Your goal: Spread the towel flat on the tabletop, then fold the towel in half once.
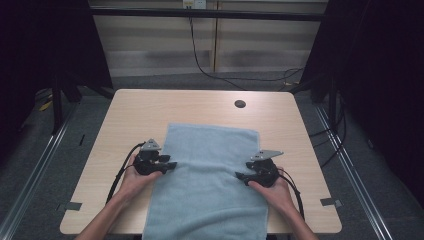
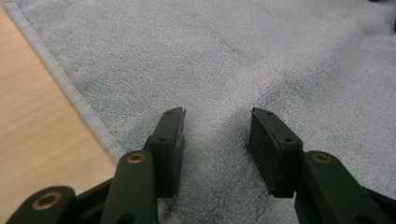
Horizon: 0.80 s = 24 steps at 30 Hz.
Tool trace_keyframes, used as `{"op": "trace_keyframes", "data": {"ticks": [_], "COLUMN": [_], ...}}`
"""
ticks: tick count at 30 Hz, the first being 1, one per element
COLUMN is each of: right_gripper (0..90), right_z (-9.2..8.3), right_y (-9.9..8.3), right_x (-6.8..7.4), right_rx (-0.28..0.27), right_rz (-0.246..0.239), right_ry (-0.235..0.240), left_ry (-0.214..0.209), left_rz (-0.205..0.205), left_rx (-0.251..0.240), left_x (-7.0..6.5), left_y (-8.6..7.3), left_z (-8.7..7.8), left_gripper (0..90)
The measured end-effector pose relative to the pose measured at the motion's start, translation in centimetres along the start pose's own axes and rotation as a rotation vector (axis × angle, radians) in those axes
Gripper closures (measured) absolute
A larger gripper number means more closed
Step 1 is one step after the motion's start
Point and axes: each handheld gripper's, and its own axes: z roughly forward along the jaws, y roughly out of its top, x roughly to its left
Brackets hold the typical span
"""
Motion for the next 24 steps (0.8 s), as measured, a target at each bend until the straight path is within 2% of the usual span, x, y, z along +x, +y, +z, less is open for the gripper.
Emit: {"op": "trace_keyframes", "data": {"ticks": [2,3,6,8,9,12,17,20,24], "right_gripper": [40.2,40.2,40.2,40.2,40.2,40.2,38.8,37.0,35.4], "right_z": [-0.4,-0.7,-1.5,-2.0,-2.3,-2.8,-3.6,-3.8,-3.8], "right_y": [-0.6,-0.9,-1.6,-2.2,-2.4,-2.9,-3.4,-3.1,-1.6], "right_x": [0.5,0.7,1.2,1.5,1.7,2.3,4.0,4.1,2.6], "right_rx": [-0.017,-0.015,-0.01,-0.01,-0.01,-0.004,0.024,0.045,-0.007], "right_rz": [0.001,-0.014,-0.003,-0.003,-0.005,-0.012,-0.026,-0.026,0.0], "right_ry": [0.007,0.009,0.032,0.045,0.046,0.055,0.071,0.087,0.071], "left_ry": [-0.001,0.007,-0.011,-0.031,-0.034,-0.052,-0.088,-0.094,-0.092], "left_rz": [0.007,0.009,0.039,0.032,0.042,0.044,0.016,0.021,0.008], "left_rx": [0.007,0.005,0.019,0.021,0.03,0.037,0.059,0.058,0.031], "left_x": [-0.6,-1.0,-2.3,-3.1,-3.4,-4.2,-4.9,-5.1,-4.4], "left_y": [-0.4,-0.7,-1.7,-2.3,-2.5,-3.3,-4.2,-4.4,-4.1], "left_z": [-0.4,-0.7,-1.5,-2.2,-2.4,-3.1,-4.3,-4.5,-4.0], "left_gripper": [55.3,55.2,53.5,53.4,53.4,53.1,53.0,53.0,53.1]}}
